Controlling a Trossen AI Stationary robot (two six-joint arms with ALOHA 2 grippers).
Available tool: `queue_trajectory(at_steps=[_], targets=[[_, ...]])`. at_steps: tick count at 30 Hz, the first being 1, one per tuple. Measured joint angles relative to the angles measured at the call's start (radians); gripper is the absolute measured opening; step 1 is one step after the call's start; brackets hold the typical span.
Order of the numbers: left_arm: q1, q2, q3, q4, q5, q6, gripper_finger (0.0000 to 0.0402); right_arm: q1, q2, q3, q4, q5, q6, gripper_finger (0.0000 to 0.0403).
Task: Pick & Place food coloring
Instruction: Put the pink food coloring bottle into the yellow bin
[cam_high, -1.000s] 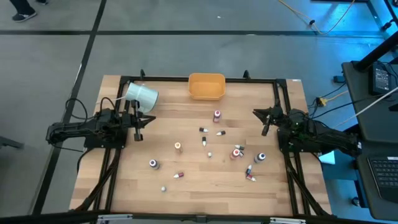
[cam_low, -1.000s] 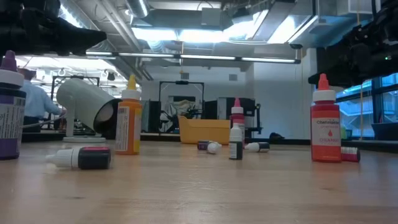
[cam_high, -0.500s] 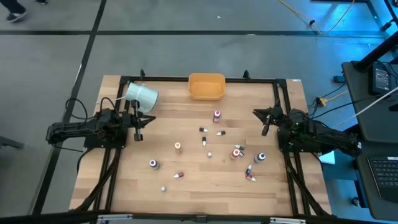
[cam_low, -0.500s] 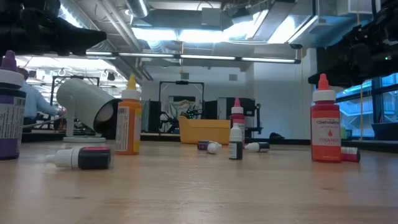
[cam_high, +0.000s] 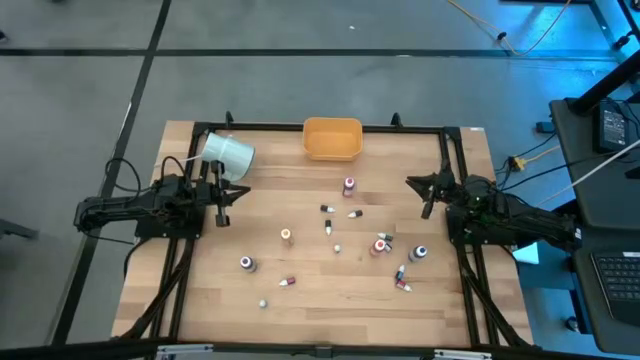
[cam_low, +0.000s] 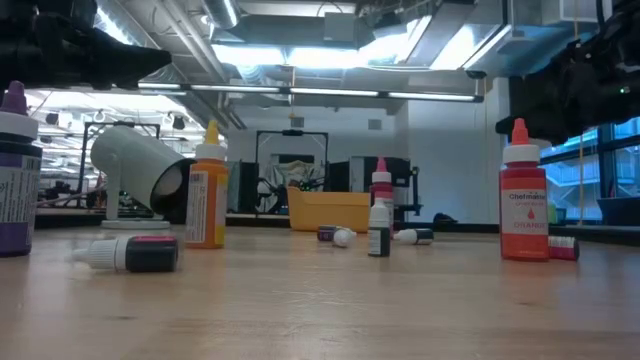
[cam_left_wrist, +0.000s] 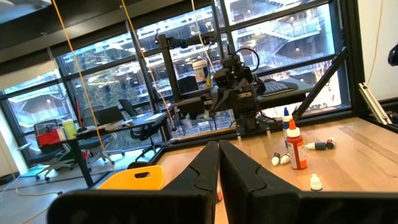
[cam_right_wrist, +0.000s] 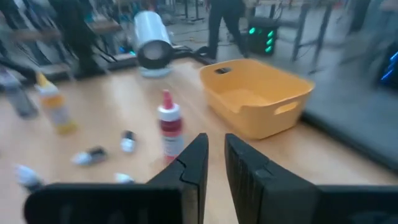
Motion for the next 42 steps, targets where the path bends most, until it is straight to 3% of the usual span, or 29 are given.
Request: queue_trajectory(at_steps=[6, 17, 22, 28, 31, 37, 42], targets=[[0.0, 0.0, 0.0, 0.0, 0.0, 0.0, 0.001, 0.0, 0.0, 0.0, 0.028, -0.049, 0.268, 0.0058], [0.0, 0.0, 0.0, 0.0, 0.0, 0.0, 0.0012, 0.0, 0.0, 0.0, 0.086, 0.104, 0.317, 0.0068], [0.0, 0.0, 0.0, 0.0, 0.0, 0.0, 0.0009, 0.0, 0.0, 0.0, 0.185, 0.187, 0.328, 0.0135], [0.0, 0.0, 0.0, 0.0, 0.0, 0.0, 0.0011, 0.0, 0.0, 0.0, 0.263, 0.183, 0.311, 0.0256], [0.0, 0.0, 0.0, 0.0, -0.001, 0.001, 0.0012, 0.0, 0.008, 0.0, 0.371, 0.182, 0.3, 0.0297], [0.001, 0.0, 0.0, 0.008, -0.082, 0.024, 0.0008, 0.0, 0.094, 0.085, 0.499, 0.109, 0.119, 0.0327], [0.001, 0.0, 0.0, 0.008, -0.086, 0.026, 0.001, 0.0, 0.318, 0.228, 0.492, 0.076, 0.137, 0.0328]])
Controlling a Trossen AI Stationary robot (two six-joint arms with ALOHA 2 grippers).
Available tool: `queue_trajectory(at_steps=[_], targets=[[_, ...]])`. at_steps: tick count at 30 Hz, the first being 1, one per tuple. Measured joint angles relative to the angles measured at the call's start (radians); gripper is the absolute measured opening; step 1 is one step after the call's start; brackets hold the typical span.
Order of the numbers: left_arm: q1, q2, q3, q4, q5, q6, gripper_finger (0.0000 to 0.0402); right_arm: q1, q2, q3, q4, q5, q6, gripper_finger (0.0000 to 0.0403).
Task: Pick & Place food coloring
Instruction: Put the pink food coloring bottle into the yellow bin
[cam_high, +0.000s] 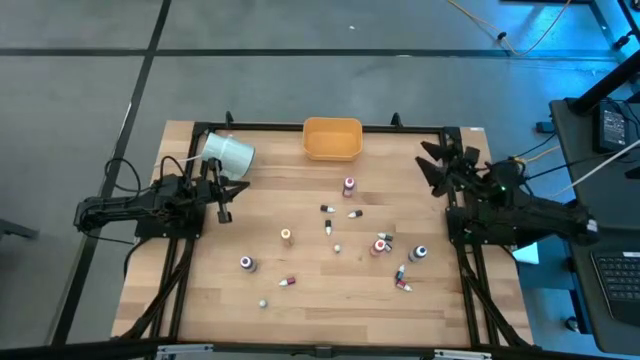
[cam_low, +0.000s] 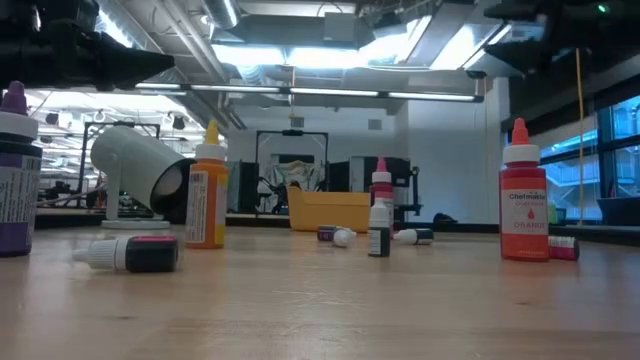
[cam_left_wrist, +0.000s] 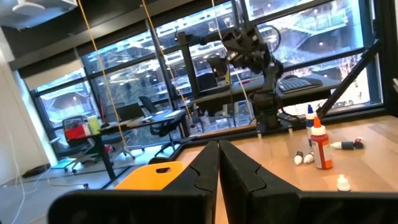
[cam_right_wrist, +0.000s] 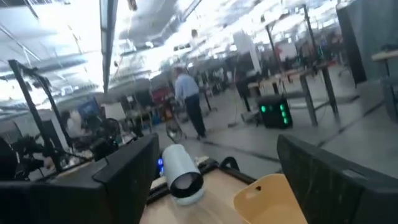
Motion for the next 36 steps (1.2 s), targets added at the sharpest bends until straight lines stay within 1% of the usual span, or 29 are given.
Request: queue_trajectory(at_steps=[2, 4, 6, 8, 10, 12, 14, 16, 19, 25, 33, 36], targets=[[0.0, 0.0, 0.0, 0.0, 0.0, 0.0, 0.0012, 0.0, 0.127, 0.073, -0.008, -0.007, 0.0, 0.0328], [0.0, 0.0, 0.0, 0.0, 0.0, -0.002, 0.0013, 0.0, 0.256, 0.163, -0.079, -0.061, -0.024, 0.0328], [0.0, 0.0, 0.0, 0.0, 0.0, -0.031, 0.0012, -0.004, 0.389, 0.269, -0.19, -0.117, -0.047, 0.0328], [0.0, 0.0, 0.0, 0.0, -0.008, -0.068, 0.001, -0.018, 0.515, 0.376, -0.342, -0.152, -0.073, 0.0328], [0.0, 0.0, 0.0, 0.0, -0.025, -0.098, 0.0008, -0.031, 0.632, 0.471, -0.47, -0.159, -0.129, 0.0328], [0.0, 0.0, 0.0, 0.0, -0.035, -0.114, 0.0007, -0.039, 0.734, 0.548, -0.558, -0.159, -0.201, 0.0328], [0.0, 0.0, 0.0, 0.0, -0.043, -0.13, 0.0007, -0.045, 0.823, 0.603, -0.591, -0.178, -0.247, 0.0328], [0.0, 0.0, 0.0, 0.0, -0.045, -0.138, 0.0008, -0.047, 0.899, 0.636, -0.592, -0.23, -0.267, 0.0328], [0.0, 0.0, 0.0, 0.0, -0.045, -0.14, 0.001, -0.046, 0.991, 0.668, -0.593, -0.279, -0.284, 0.0328], [0.0, 0.0, 0.0, 0.0, -0.045, -0.159, 0.0009, -0.046, 1.126, 0.673, -0.613, -0.289, -0.283, 0.0328], [0.0, 0.0, 0.0, -0.001, -0.045, -0.158, 0.0008, -0.046, 1.247, 0.673, -0.598, -0.289, -0.281, 0.0327], [0.0, 0.0, 0.0, -0.001, -0.045, -0.158, 0.0009, -0.046, 1.274, 0.673, -0.596, -0.289, -0.282, 0.0312]])
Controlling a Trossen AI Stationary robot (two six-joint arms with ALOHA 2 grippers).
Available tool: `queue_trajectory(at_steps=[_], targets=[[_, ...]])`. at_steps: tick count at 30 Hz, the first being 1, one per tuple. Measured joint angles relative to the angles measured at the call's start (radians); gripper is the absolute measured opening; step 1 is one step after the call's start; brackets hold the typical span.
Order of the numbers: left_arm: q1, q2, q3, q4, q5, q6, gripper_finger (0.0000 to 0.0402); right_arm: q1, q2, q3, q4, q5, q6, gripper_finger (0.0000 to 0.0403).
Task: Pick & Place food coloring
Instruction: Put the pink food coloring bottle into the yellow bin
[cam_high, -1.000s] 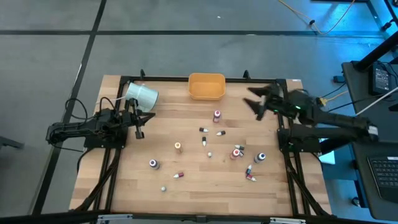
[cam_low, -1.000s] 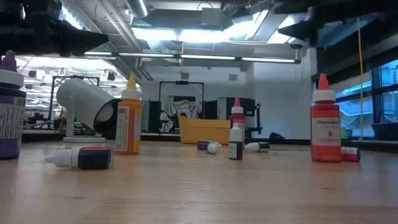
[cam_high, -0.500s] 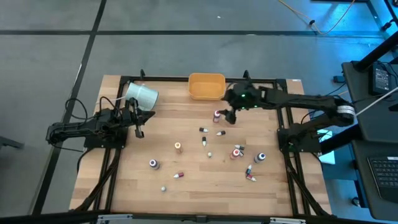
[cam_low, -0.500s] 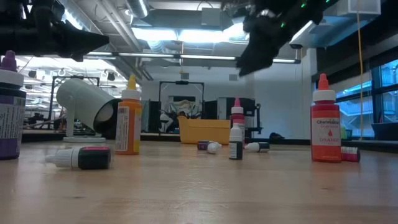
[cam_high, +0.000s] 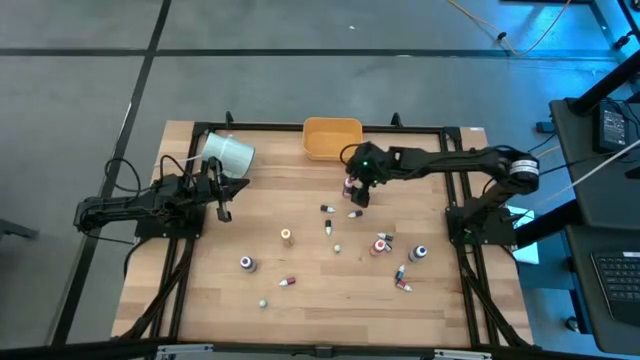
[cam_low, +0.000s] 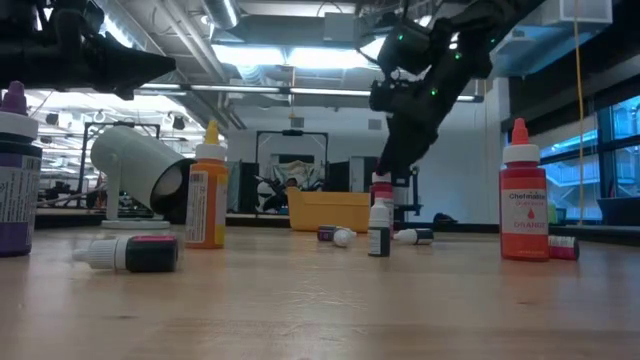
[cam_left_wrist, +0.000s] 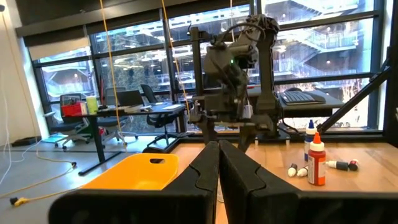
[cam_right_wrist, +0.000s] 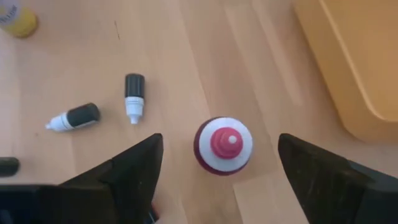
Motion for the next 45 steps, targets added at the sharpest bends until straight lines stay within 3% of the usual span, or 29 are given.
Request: queue_trajectory(at_steps=[15, 23, 28, 33, 39, 45], targets=[[0.0, 0.0, 0.0, -0.001, 0.0, 0.0, 0.0012, 0.0, 0.03, 0.0, 0.034, 0.0, -0.009, 0.0123], [0.0, 0.0, 0.0, -0.001, 0.0, 0.001, 0.0011, -0.001, -0.057, 0.046, -0.001, 0.023, -0.001, 0.0122], [0.0, 0.0, 0.0, 0.0, 0.0, 0.002, 0.0012, -0.042, -0.126, 0.197, -0.039, 0.1, 0.034, 0.0122], [0.0, 0.0, 0.0, 0.0, 0.0, 0.001, 0.0008, -0.153, -0.119, 0.351, -0.082, 0.114, 0.052, 0.0122], [0.0, 0.0, 0.0, 0.0, 0.0, 0.0, 0.0012, -0.314, -0.06, 0.355, -0.077, 0.002, 0.049, 0.0122], [0.0, 0.0, 0.0, 0.0, 0.0, 0.002, 0.0009, -0.387, 0.062, 0.343, -0.067, -0.049, 0.022, 0.0122]])
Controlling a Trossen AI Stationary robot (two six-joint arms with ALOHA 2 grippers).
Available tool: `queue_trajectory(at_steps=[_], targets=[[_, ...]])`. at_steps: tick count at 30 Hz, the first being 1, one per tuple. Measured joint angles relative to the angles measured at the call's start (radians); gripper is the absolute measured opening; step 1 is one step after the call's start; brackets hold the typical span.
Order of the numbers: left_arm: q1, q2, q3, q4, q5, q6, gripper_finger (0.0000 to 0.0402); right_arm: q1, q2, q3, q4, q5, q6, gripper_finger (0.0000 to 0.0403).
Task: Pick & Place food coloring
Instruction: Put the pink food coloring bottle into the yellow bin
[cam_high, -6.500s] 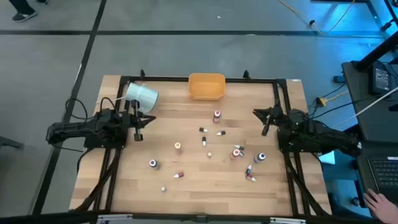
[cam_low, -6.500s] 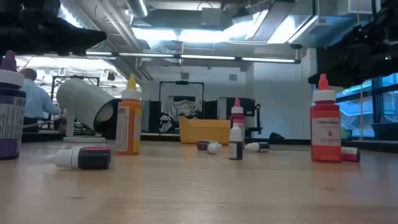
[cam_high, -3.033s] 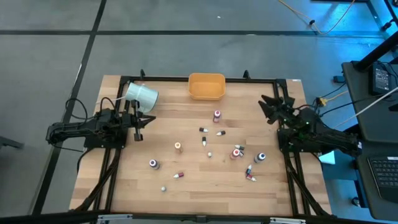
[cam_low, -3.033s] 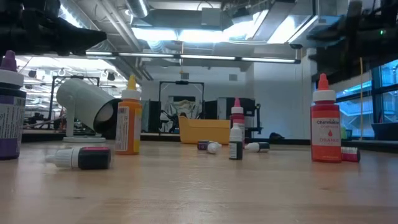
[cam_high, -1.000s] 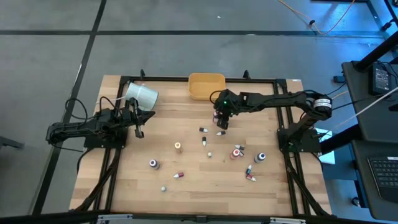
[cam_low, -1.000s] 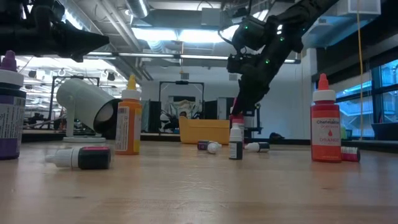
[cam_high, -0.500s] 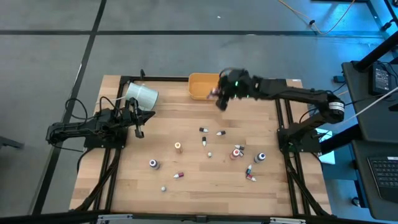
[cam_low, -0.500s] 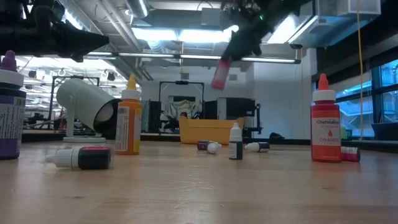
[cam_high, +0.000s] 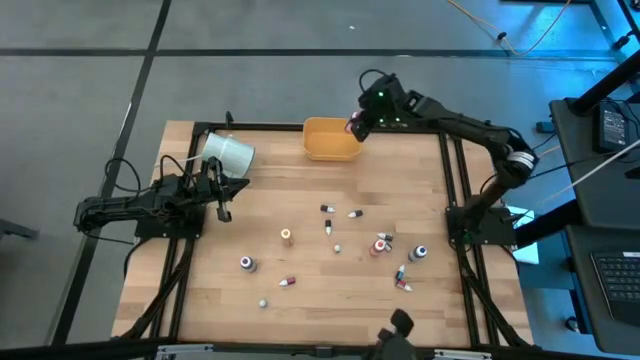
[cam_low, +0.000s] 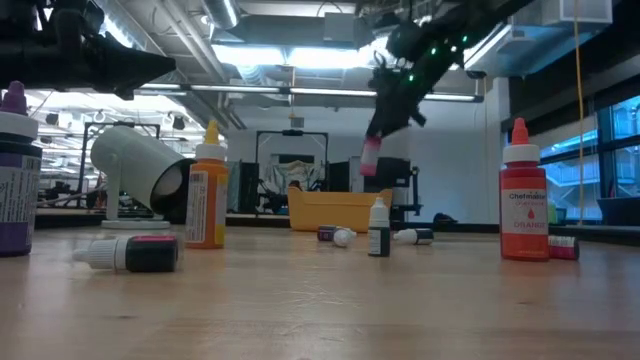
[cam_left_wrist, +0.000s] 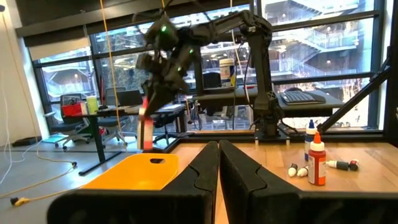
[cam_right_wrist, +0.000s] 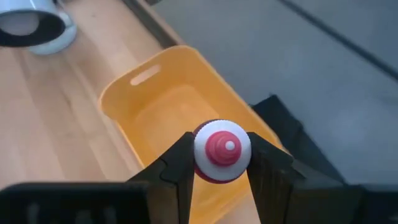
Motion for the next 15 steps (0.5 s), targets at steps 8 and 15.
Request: queue_trajectory(at_steps=[8, 15], targets=[[0.0, 0.0, 0.0, 0.0, 0.0, -0.001, 0.0012, -0.008, 0.137, 0.0, 0.068, 0.047, -0.024, 0.0122], [0.0, 0.0, 0.0, 0.0, 0.0, -0.001, 0.0009, -0.012, 0.211, 0.0, 0.071, 0.099, -0.03, 0.0122]])
